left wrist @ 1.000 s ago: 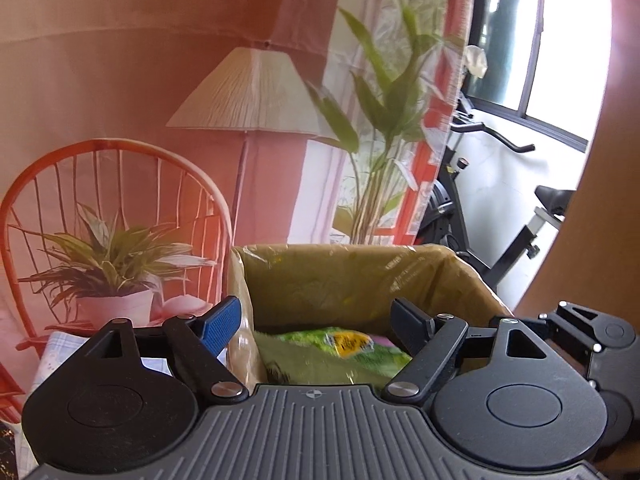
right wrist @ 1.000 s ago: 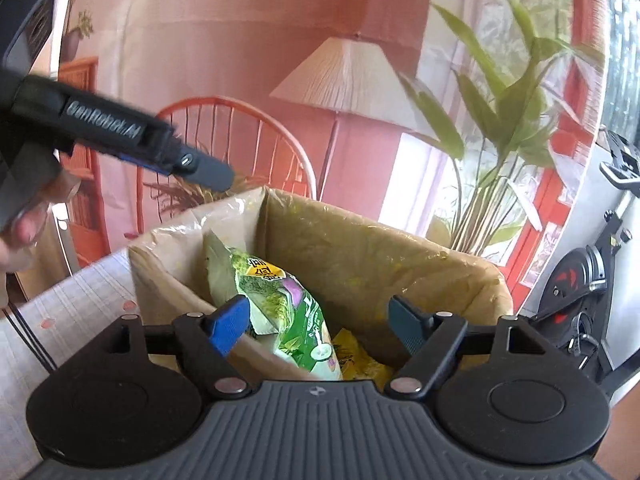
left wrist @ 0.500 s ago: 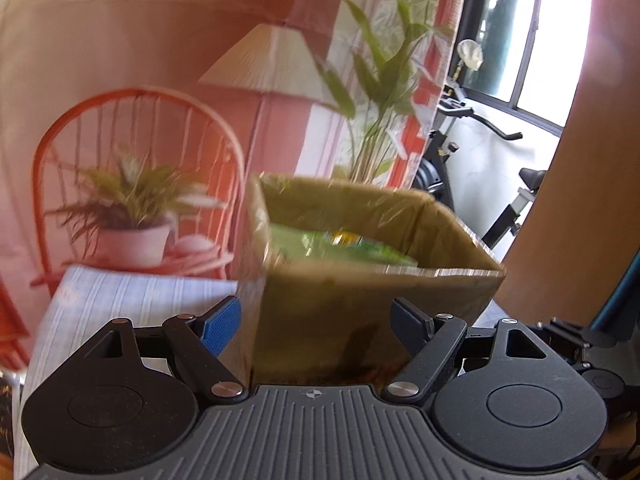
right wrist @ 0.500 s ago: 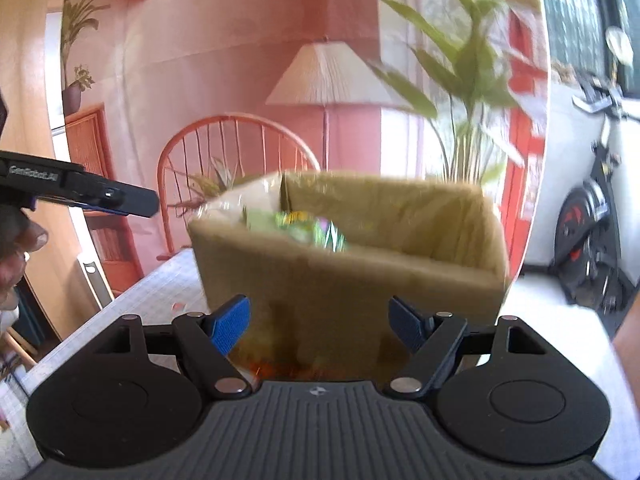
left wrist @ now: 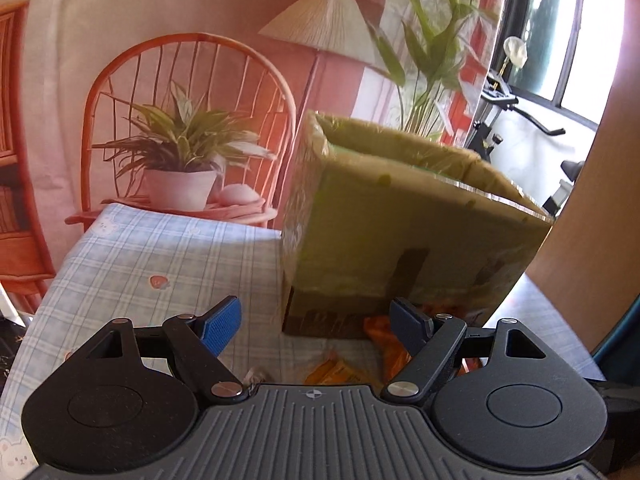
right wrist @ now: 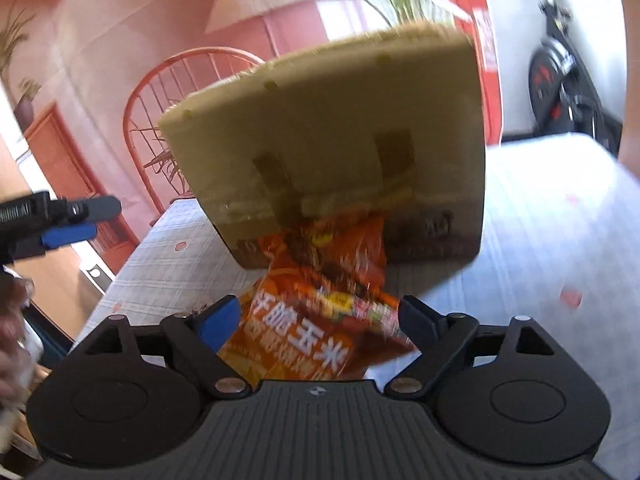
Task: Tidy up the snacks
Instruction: 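Move both tools back down to the remaining orange snack bags, then grasp an orange corn-snack bag with the right tool while the left tool grasps another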
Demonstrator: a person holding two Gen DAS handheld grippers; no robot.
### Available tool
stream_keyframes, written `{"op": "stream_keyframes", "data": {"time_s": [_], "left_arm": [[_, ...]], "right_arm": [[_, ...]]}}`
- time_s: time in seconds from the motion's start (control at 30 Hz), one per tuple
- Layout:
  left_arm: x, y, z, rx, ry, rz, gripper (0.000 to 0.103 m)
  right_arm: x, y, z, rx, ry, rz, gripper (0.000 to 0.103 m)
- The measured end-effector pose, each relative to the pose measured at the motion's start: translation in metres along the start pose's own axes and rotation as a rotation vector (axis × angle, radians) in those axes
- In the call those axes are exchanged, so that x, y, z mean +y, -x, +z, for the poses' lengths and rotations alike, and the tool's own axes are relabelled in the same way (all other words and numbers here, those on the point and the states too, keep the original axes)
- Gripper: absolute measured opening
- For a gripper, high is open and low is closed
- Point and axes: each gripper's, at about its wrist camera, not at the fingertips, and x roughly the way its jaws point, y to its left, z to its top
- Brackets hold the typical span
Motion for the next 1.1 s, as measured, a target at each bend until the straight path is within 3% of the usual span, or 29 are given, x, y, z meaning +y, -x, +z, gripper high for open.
{"op": "stream_keyframes", "data": {"time_s": [0.2, 0.53, 0.57, 0.67, 0.77, 1.1], "left_arm": [[0.000, -0.005, -0.015, 0.016, 0.013, 0.010, 0.083], [-0.001, -0.011, -0.030, 0.053, 0.042, 0.008, 0.083], [-0.001, -0.011, -0.030, 0.055, 0.045, 0.008, 0.083], [-0.001, -0.014, -0.032, 0.067, 0.055, 0.009, 0.083], [-0.002, -0.016, -0.033, 0.074, 0.061, 0.006, 0.083], [-0.010, -0.024, -0.033, 0.102, 0.058, -0.001, 0.083]], "right_arm": [[0.000, -0.020, -0.006, 0.067, -0.093, -0.005, 0.097], [-0.004, -0.039, -0.007, 0.074, -0.140, 0.001, 0.100], [-0.005, -0.038, -0.008, 0.070, -0.140, 0.006, 0.097], [-0.005, -0.035, -0.009, 0.052, -0.119, 0.026, 0.078], [-0.004, -0.029, -0.009, 0.031, -0.084, 0.031, 0.072], [-0.021, 0.003, -0.009, -0.065, -0.042, 0.008, 0.069]]}}
